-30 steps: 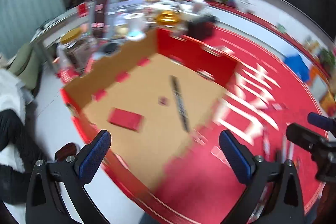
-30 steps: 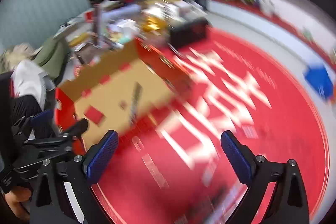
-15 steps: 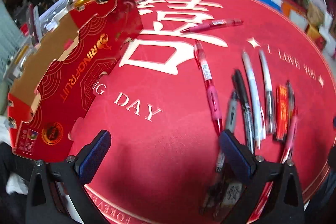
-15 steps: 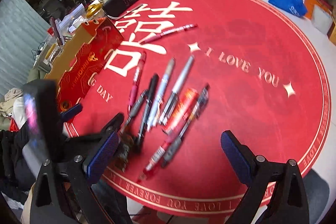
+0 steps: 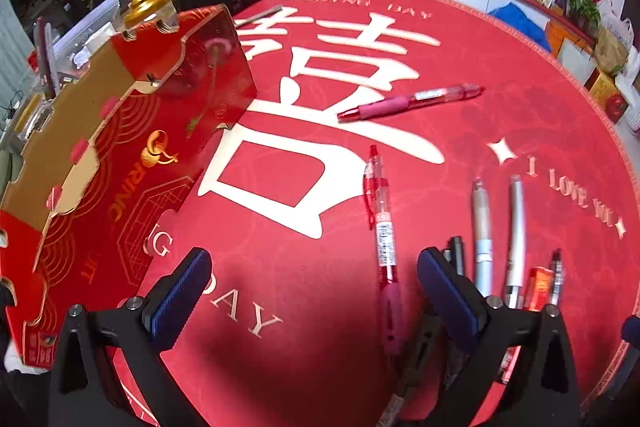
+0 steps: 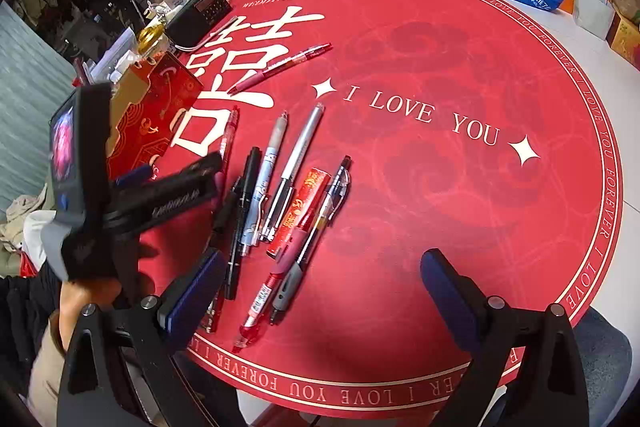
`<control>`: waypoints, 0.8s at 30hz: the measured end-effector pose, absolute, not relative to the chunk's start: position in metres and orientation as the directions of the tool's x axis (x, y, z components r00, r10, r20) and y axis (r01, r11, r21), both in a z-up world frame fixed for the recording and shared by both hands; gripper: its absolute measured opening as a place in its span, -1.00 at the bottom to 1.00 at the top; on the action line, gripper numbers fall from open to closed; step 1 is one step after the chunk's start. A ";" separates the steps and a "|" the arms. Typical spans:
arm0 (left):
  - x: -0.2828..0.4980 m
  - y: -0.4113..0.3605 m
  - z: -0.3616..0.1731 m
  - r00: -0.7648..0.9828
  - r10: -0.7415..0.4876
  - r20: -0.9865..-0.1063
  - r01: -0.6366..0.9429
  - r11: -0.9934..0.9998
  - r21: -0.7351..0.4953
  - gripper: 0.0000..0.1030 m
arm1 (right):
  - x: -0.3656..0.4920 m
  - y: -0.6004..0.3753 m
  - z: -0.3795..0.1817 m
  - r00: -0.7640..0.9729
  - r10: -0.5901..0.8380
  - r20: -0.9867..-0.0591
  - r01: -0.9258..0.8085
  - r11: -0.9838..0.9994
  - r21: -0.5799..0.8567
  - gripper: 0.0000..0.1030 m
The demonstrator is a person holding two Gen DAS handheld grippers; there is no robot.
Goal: Organize rigid objects
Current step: 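Move both tools back over the pens on the mat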
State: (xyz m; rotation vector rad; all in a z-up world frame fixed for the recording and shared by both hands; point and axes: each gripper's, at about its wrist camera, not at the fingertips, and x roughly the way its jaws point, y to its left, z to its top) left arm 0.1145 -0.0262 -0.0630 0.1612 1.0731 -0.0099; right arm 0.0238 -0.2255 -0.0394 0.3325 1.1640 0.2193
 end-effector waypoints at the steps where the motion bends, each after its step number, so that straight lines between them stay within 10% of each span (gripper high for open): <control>1: 0.116 -0.024 -0.067 0.476 0.101 -0.874 0.080 0.984 0.157 1.00 | 0.024 -0.226 -0.040 0.381 0.334 -0.862 0.003 0.932 0.363 0.92; 24: 0.108 -0.006 -0.074 0.511 0.126 -0.850 0.013 0.988 0.154 1.00 | 0.030 -0.222 -0.081 0.311 0.165 -0.936 0.082 0.976 0.199 0.92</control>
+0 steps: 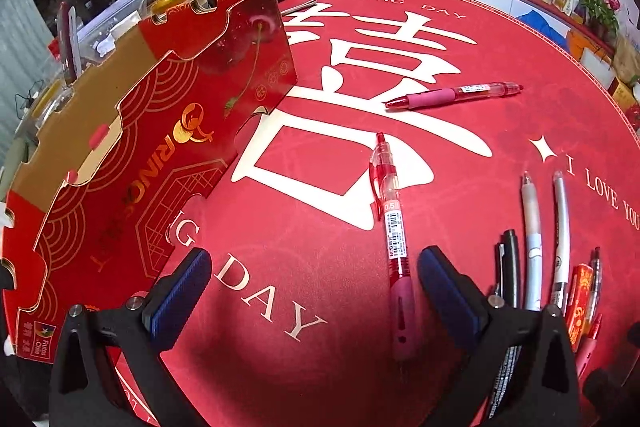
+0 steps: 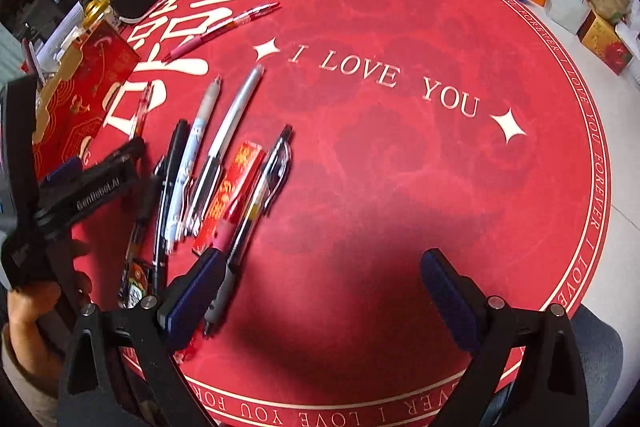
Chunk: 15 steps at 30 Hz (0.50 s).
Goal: Organize rigid objects
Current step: 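Move both tools back over the pens on the mat, then grasp red gel pen with left tool while right tool grasps clear black-grip pen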
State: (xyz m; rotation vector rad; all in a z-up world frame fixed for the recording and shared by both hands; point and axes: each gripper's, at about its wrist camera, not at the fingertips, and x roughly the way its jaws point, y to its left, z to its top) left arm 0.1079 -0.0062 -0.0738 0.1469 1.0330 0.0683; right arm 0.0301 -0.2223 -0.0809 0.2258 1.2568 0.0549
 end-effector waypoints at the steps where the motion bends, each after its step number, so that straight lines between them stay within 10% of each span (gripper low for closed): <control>1: 0.108 -0.006 -0.074 0.512 0.125 -0.850 0.013 0.988 0.153 1.00 | 0.028 -0.222 -0.081 0.312 0.152 -0.938 0.088 0.978 0.188 0.92; 15: 0.108 -0.004 -0.075 0.513 0.112 -0.851 0.004 0.991 0.133 1.00 | 0.036 -0.174 -0.090 0.330 0.031 -0.944 -0.037 0.999 0.020 0.92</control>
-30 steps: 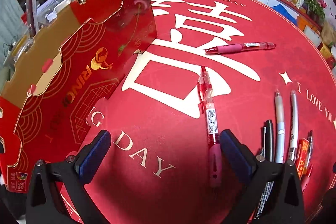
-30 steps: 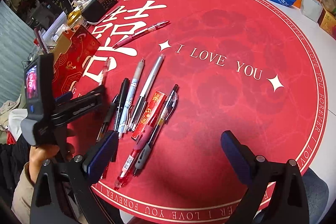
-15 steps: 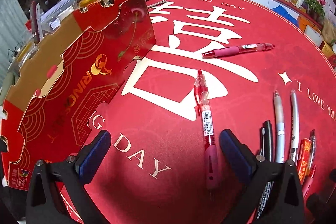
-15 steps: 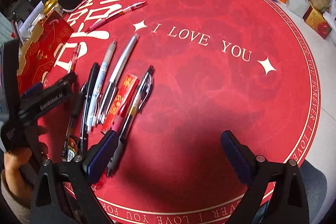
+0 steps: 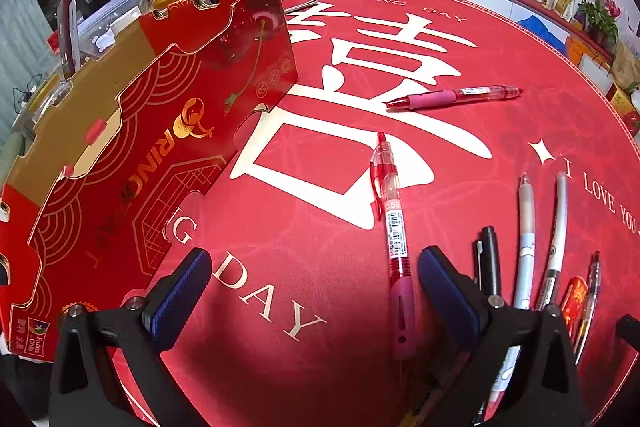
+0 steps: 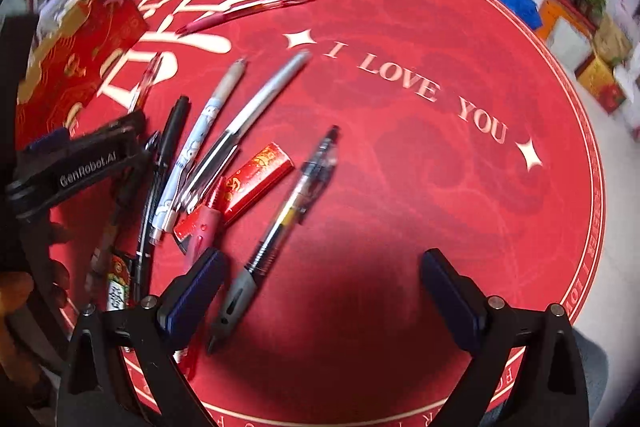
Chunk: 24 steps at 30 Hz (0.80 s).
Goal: Organize rigid objects
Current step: 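Grasp red gel pen with left tool while right tool grasps clear black-grip pen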
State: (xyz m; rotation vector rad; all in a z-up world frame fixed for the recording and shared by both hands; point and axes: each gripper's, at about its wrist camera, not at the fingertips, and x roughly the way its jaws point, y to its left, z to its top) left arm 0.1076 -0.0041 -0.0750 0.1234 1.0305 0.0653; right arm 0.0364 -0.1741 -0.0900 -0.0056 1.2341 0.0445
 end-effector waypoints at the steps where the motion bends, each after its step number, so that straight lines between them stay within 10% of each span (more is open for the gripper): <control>1: 0.107 -0.004 -0.075 0.513 0.112 -0.851 0.002 0.991 0.132 1.00 | 0.034 -0.173 -0.090 0.343 0.031 -0.939 -0.058 0.998 0.012 0.92; 9: 0.105 -0.004 -0.075 0.507 0.127 -0.853 -0.045 0.992 0.120 1.00 | 0.030 -0.185 -0.084 0.342 0.052 -0.938 -0.035 0.998 0.043 0.55; 24: 0.110 0.004 -0.080 0.487 0.043 -0.872 -0.101 0.995 -0.007 1.00 | 0.039 -0.167 -0.085 0.305 0.042 -0.951 -0.054 0.998 0.027 0.64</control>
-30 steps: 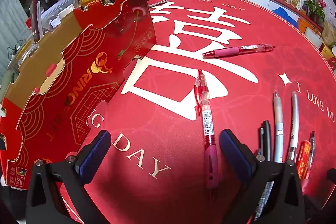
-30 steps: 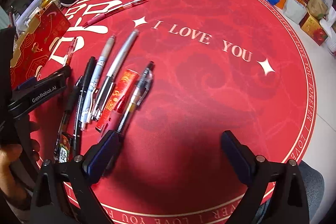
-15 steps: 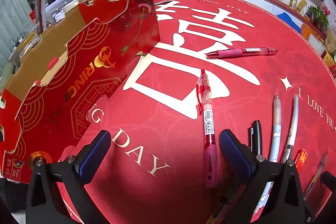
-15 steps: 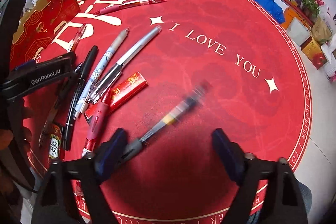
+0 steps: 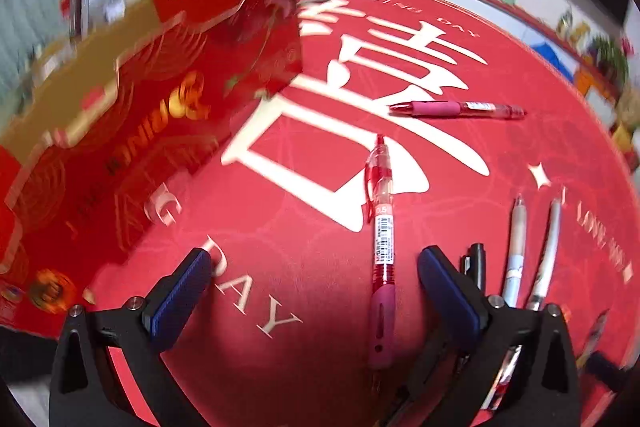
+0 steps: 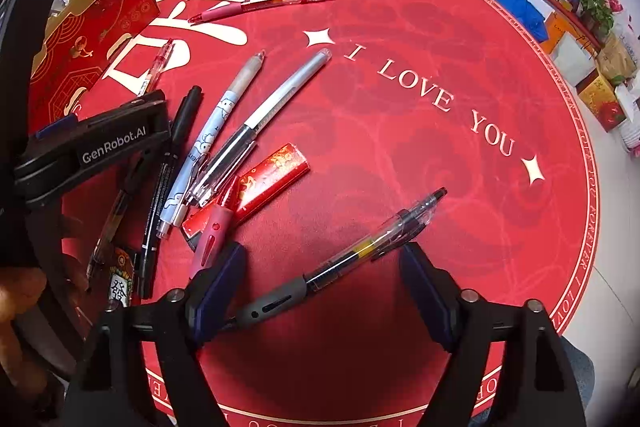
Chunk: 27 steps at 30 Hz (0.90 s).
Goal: Organize rigid objects
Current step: 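Grasp red gel pen with left tool while right tool grasps clear black-grip pen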
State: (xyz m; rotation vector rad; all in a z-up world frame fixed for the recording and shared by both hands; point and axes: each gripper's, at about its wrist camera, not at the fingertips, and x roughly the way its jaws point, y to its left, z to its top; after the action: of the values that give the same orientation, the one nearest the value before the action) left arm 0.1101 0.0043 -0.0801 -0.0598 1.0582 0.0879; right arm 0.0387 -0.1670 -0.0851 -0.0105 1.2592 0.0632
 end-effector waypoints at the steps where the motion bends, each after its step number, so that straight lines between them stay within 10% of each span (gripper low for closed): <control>1: 0.111 0.005 -0.080 0.485 0.046 -0.873 -0.106 0.994 -0.006 1.00 | 0.039 -0.166 -0.085 0.307 0.042 -0.951 -0.050 0.998 0.028 0.64; 15: 0.106 -0.003 -0.080 0.507 0.041 -0.861 -0.093 0.996 -0.007 1.00 | 0.031 -0.165 -0.083 0.335 0.034 -0.941 -0.033 0.999 0.024 0.57; 24: 0.110 -0.005 -0.076 0.487 0.010 -0.873 -0.050 0.999 -0.016 0.85 | 0.027 -0.150 -0.073 0.334 0.066 -0.940 -0.136 0.990 0.022 -0.64; 27: 0.103 -0.018 -0.070 0.514 -0.031 -0.857 0.036 0.999 -0.014 0.19 | 0.027 -0.152 -0.072 0.329 0.100 -0.939 -0.147 0.988 0.053 -0.75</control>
State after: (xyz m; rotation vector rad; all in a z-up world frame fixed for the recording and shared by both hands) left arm 0.1031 -0.0176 -0.0698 0.0056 1.0303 -0.0400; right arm 0.0269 -0.1523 -0.0725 -0.0444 1.2254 0.1618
